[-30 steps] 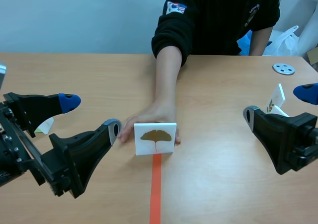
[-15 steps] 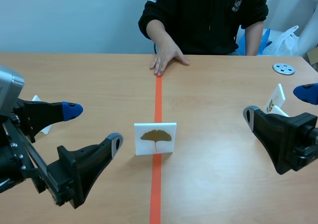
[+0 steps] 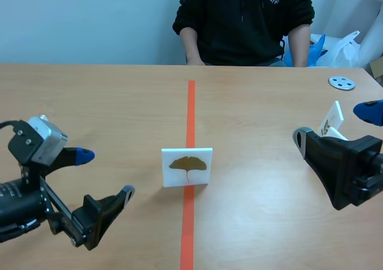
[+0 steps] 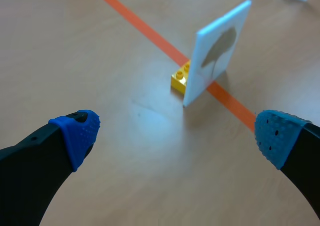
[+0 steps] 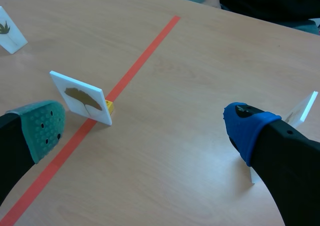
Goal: Sort the leaf by its shape. The table is split by an orange tape line. A compound leaf with several leaflets goes to the left side, a simple leaf with one blade goes to the right side. Return to the home posture when a red brick is placed on the table.
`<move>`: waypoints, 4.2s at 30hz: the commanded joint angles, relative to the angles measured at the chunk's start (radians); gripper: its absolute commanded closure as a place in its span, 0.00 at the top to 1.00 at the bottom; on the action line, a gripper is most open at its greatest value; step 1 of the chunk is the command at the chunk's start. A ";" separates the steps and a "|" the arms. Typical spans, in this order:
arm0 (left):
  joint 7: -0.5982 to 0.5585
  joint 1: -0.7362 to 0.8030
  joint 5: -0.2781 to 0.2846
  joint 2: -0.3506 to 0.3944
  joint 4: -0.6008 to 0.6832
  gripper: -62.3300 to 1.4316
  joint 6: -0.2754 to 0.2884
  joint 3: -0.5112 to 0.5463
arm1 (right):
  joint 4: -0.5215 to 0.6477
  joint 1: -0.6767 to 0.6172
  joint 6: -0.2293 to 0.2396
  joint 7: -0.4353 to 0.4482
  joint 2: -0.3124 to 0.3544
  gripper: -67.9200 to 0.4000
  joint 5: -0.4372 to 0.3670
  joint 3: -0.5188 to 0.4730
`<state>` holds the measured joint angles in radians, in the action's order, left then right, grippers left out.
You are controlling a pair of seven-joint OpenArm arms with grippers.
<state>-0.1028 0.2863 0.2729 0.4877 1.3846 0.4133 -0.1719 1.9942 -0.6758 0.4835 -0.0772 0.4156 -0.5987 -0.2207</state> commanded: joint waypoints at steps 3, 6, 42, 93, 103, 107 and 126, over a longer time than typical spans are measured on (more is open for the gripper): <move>-0.048 0.006 0.022 -0.020 0.027 1.00 0.001 0.010 | 0.000 0.014 -0.005 0.016 0.005 1.00 -0.007 -0.003; -0.093 -0.011 0.020 -0.041 0.013 1.00 0.002 0.002 | 0.000 0.014 -0.005 0.016 0.005 1.00 -0.007 -0.003; -0.406 -0.623 -0.215 -0.207 -0.671 1.00 0.008 -0.524 | -0.006 0.013 -0.015 0.014 -0.028 1.00 -0.007 -0.003; -0.293 -0.342 -0.097 -0.073 -0.197 0.11 0.100 -0.289 | -0.006 0.014 -0.015 0.013 -0.027 1.00 -0.007 -0.003; -0.294 -0.038 -0.067 -0.077 0.053 0.11 0.082 -0.071 | -0.006 0.014 -0.015 0.013 -0.027 1.00 -0.007 -0.003; -0.232 0.027 -0.051 -0.103 0.064 0.11 0.001 0.022 | -0.006 0.014 -0.015 0.013 -0.027 1.00 -0.007 -0.003; -0.111 0.020 0.073 -0.168 -0.074 0.11 -0.307 0.193 | -0.006 0.025 -0.015 0.013 -0.027 1.00 -0.008 -0.003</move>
<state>-0.1913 0.3260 0.3393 0.3237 1.3163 0.1051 0.0147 1.9850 -0.6624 0.4709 -0.0799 0.3878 -0.5987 -0.2207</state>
